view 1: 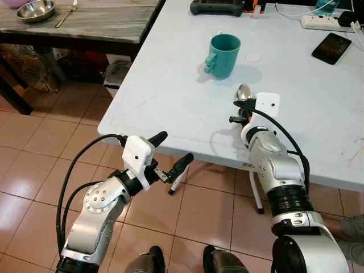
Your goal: Setting the table
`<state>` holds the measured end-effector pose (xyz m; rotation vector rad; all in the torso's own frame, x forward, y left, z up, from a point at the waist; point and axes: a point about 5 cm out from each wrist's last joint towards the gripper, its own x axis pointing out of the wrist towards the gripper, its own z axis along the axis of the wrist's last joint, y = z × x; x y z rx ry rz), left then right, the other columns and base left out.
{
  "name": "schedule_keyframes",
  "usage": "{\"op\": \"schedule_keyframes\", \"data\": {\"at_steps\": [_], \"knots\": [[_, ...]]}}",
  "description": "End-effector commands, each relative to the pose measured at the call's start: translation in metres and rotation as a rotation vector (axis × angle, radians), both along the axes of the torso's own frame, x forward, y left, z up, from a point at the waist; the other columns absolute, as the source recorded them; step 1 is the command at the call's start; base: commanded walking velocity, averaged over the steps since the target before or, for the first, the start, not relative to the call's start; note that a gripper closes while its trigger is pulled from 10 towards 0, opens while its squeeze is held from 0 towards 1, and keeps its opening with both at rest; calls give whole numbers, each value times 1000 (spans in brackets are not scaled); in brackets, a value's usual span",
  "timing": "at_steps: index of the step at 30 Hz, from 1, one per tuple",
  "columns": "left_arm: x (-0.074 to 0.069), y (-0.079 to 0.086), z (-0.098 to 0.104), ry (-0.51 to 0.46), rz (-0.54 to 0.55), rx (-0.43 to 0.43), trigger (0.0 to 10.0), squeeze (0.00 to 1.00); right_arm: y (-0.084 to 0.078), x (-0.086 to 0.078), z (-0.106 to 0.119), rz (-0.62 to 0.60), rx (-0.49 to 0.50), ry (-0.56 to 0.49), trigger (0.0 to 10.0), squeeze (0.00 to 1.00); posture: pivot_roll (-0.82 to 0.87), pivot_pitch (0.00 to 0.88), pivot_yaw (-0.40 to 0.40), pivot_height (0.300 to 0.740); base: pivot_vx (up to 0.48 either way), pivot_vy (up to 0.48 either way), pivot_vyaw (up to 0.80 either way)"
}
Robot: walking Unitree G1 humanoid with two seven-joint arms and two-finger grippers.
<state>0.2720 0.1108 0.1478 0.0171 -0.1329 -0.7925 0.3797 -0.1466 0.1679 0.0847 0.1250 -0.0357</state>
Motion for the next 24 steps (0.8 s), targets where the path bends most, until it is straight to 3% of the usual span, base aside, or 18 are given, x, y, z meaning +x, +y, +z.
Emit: {"op": "schedule_keyframes", "data": {"at_steps": [1, 6, 7, 8, 9, 20, 21, 24], "knots": [[-1, 1, 0, -1, 1, 10, 10000, 0, -12, -6, -22, -56, -5, 91, 0, 0, -202, 242, 37, 740, 0, 0, 0], [0, 2, 0, -2, 12, 11, 10000, 0, -12, -7, -18, -53, -13, 72, 0, 0, -202, 242, 37, 740, 0, 0, 0], [13, 9, 2, -16, 156, -6, 10000, 0, -19, -17, -5, -51, -67, -29, 0, 0, -223, 210, 37, 740, 0, 0, 0], [13, 9, 2, -16, 156, -6, 10000, 0, -19, -17, -5, -51, -67, -29, 0, 0, -223, 210, 37, 740, 0, 0, 0], [26, 17, 5, -29, 329, -31, 10000, 0, -24, -32, 9, -43, -129, -142, 0, 0, -223, 210, 37, 740, 0, 0, 0], [29, 18, 5, -31, 371, -31, 10000, 0, -26, -41, 1, -30, -122, -124, 314, 0, -219, 209, 38, 740, 0, 0, 0], [30, 18, 5, -34, 380, -33, 10000, 0, -26, -43, 2, -32, -125, -131, 10000, 0, -220, 211, 41, 740, 0, 0, 0], [32, 19, 7, -43, 411, -45, 10000, 0, -26, -47, 9, -27, -143, -170, 10000, 0, -219, 211, 42, 740, 0, 0, 0]]}}
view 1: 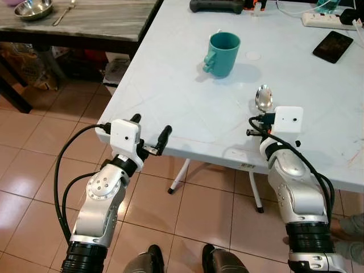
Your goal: Setting the table
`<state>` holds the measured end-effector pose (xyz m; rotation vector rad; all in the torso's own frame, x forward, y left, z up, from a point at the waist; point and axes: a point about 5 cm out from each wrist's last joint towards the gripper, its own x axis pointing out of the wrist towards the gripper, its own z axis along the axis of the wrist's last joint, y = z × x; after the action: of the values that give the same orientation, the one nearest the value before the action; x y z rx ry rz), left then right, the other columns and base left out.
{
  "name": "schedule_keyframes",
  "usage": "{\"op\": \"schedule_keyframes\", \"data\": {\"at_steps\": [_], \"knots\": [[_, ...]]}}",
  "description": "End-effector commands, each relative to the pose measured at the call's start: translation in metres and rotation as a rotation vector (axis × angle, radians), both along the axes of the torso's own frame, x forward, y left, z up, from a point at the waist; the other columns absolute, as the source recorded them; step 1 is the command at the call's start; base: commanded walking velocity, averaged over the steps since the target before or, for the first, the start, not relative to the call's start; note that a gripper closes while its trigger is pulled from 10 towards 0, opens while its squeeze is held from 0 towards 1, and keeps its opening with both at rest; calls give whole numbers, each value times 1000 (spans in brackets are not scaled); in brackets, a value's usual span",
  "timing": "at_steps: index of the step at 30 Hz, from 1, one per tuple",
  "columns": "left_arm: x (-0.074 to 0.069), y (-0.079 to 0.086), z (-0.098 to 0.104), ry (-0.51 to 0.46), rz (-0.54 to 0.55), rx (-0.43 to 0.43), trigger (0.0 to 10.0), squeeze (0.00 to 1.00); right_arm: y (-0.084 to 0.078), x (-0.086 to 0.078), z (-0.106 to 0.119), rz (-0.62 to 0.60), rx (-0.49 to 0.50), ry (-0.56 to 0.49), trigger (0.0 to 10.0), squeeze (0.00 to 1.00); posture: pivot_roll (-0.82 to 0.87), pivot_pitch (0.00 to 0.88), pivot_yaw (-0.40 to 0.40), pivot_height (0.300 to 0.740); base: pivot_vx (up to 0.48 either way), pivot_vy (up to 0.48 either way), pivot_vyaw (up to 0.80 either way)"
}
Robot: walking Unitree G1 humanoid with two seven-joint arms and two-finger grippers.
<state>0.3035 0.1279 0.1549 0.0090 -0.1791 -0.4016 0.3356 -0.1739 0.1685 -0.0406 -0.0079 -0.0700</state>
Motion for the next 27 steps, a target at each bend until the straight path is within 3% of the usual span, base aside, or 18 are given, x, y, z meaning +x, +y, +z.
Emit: {"op": "schedule_keyframes", "data": {"at_steps": [1, 4, 6, 10, 13, 21, 27], "knots": [[1, 3, 0, -5, 30, 2, 10000, 0, 2, -3, 13, 13, -20, -71, 10000, 0, -219, 211, 42, 740, 0, 0, 0], [2, 6, 2, 0, 57, -23, 10000, 0, 8, -7, 30, 29, -103, -181, 10000, 0, -216, 210, 46, 740, 0, 0, 0], [3, 8, 3, 4, 62, -36, 10000, 0, 11, -10, 34, 50, -1, -210, 10000, 0, -216, 210, 46, 740, 0, 0, 0], [5, 10, 2, 16, 78, -57, 10000, 0, 6, -15, 32, 50, -12, -188, 10000, 0, -222, 205, 44, 740, 0, 0, 0], [6, 8, 2, 19, 78, -64, 10000, 0, 4, -19, 25, 49, 39, -148, 10000, 0, -226, 196, 44, 740, 0, 0, 0], [9, 1, 3, 18, 58, -84, 10000, 0, 14, -24, 24, 64, 39, -176, 10000, 0, -226, 196, 44, 740, 0, 117, 0], [10, 0, 3, 16, 61, -87, 10000, 0, 12, -23, 24, 57, 36, -165, 10000, 0, -223, 186, 43, 740, 0, 327, -731]]}}
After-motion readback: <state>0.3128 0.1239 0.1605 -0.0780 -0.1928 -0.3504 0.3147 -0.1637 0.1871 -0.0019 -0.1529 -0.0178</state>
